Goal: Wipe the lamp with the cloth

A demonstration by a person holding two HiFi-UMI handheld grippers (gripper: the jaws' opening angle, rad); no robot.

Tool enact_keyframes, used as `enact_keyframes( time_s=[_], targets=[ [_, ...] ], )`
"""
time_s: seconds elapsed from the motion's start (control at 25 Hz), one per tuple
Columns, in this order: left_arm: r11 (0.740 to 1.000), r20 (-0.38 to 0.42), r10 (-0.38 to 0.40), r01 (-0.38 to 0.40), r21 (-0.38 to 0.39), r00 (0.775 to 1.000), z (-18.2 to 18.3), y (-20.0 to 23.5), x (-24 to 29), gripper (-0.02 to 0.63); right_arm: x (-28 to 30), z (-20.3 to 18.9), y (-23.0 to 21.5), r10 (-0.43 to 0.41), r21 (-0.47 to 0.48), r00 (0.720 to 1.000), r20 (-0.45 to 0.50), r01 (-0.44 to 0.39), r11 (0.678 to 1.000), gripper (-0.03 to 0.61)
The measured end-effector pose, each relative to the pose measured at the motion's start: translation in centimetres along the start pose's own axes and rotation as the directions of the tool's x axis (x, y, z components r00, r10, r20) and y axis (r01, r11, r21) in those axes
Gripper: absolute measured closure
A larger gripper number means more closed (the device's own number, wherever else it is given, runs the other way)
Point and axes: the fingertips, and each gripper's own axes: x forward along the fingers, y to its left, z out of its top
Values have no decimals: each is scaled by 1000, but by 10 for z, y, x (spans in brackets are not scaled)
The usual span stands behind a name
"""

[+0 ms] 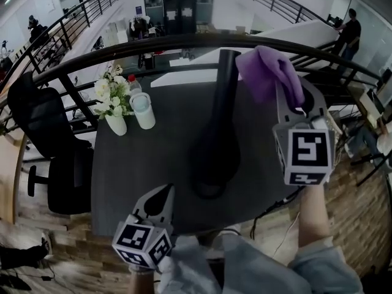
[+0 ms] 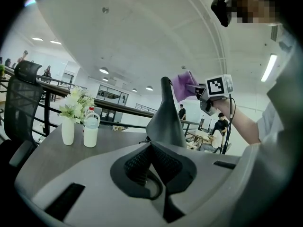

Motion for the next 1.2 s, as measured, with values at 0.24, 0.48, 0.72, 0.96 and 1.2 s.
enact_keyframes(
  time_s=[0.24,0.48,0.72,0.96,1.2],
  targets=[
    [1000,11,24,-24,-6,1000,-2,6,-1,601,3,27,33,64,-59,995,82,-59,996,528],
    [999,10,34,-34,-9,999,-3,6,-5,601,-5,33,88,175,-196,981,85,-156,968,528],
    [999,7,36,-35,-13,999,-4,9,-11,601,-18,19,142,300,-220,953,42,-284,933,528],
    [1000,-2,25,-25,-11,1000,-7,9,-13,601,-39,-1,176,382,-233,924,12,-369,900,528],
    [1000,-9,3,-3,-5,1000,-7,5,-11,601,-65,-24,200,452,-233,892,-25,-445,865,528]
  ],
)
